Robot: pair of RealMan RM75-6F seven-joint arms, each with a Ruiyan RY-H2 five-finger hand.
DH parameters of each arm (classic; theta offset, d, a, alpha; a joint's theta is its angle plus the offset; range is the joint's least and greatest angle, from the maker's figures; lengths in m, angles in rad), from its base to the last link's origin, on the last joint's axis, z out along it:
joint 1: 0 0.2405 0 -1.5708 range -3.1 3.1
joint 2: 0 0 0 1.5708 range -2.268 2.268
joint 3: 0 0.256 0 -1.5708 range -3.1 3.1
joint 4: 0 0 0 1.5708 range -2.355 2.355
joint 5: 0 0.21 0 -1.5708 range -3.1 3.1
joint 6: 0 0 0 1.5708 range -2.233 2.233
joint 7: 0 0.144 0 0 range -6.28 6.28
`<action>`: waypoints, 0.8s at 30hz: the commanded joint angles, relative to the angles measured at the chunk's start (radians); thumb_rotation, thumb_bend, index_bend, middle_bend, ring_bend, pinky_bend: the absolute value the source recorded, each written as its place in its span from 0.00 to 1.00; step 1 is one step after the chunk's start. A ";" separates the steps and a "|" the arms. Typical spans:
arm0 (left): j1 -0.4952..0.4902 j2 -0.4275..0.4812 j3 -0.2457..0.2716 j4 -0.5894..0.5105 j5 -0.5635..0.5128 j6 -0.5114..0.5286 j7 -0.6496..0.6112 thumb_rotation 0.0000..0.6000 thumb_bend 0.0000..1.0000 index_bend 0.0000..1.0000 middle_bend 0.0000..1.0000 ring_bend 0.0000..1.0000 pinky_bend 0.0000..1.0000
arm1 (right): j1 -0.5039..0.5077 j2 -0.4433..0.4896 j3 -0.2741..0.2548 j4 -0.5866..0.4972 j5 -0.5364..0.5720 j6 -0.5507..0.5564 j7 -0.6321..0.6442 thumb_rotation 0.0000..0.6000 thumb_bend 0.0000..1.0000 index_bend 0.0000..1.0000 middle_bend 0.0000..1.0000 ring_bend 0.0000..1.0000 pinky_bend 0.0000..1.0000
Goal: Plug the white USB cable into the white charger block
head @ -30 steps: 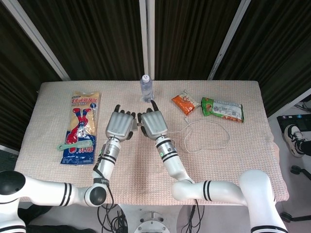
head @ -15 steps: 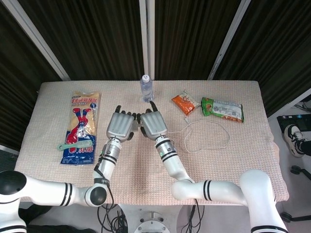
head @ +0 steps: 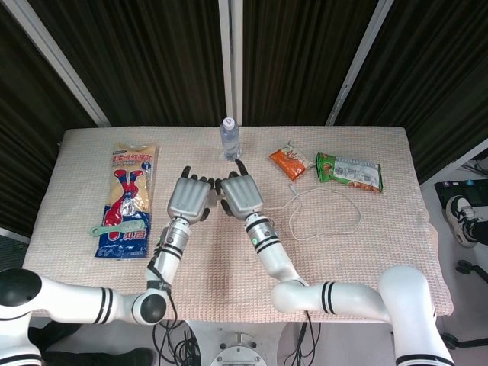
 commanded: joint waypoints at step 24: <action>0.133 -0.078 0.129 0.280 0.096 -0.218 -0.260 1.00 0.24 0.37 0.38 0.20 0.08 | -0.310 0.440 -0.160 -0.400 -0.191 0.139 0.142 1.00 0.07 0.05 0.29 0.13 0.00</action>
